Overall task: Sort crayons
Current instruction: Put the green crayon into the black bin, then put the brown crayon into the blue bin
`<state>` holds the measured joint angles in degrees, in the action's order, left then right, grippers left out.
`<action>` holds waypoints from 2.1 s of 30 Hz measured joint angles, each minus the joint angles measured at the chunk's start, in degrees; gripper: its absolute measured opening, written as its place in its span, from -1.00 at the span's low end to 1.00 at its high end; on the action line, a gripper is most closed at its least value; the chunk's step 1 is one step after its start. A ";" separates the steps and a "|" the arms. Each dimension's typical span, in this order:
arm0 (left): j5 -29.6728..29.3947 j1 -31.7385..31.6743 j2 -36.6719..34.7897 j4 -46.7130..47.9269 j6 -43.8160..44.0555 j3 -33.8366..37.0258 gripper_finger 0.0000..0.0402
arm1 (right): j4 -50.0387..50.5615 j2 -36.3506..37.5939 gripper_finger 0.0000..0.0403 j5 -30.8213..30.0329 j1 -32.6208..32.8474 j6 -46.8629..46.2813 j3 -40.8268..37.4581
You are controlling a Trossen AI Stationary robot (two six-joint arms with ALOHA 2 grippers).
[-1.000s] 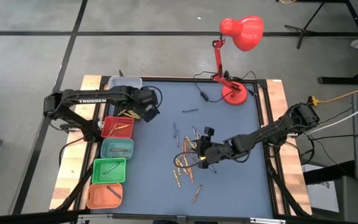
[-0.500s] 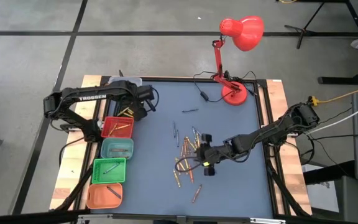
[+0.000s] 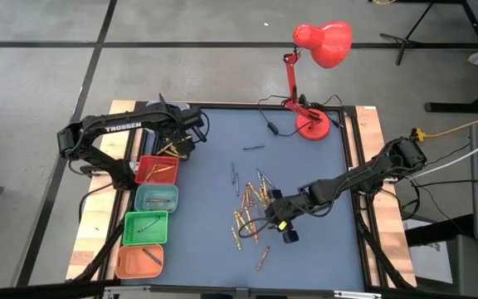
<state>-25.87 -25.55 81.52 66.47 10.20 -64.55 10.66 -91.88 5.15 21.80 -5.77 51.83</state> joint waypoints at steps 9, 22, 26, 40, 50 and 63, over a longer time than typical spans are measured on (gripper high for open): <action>0.00 -0.74 0.00 -1.04 0.13 0.00 -0.55 | -1.31 0.00 -0.26 2.42 1.95 0.78 -0.02; 0.00 -0.51 0.00 -3.31 0.14 0.00 -0.55 | -7.35 0.00 -0.26 -4.20 10.88 2.26 -0.02; 0.00 -0.51 0.00 -3.29 0.13 0.00 -0.55 | -7.44 0.00 -0.26 -4.66 11.76 4.47 -0.02; 0.00 -0.51 0.00 -3.27 0.14 0.00 -0.55 | -7.99 -0.37 -0.26 -4.71 11.59 4.63 -0.03; 0.00 -0.50 0.02 -3.29 0.13 -0.02 -0.55 | -13.08 -7.76 -0.26 -4.64 11.58 4.79 -0.04; -0.01 -0.49 0.02 -3.33 0.15 -0.02 -0.55 | -16.53 -14.77 -0.26 -4.54 11.58 4.80 -0.07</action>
<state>-25.88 -26.04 81.54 63.14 10.35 -64.58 -5.87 -106.65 0.61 33.39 -0.97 51.77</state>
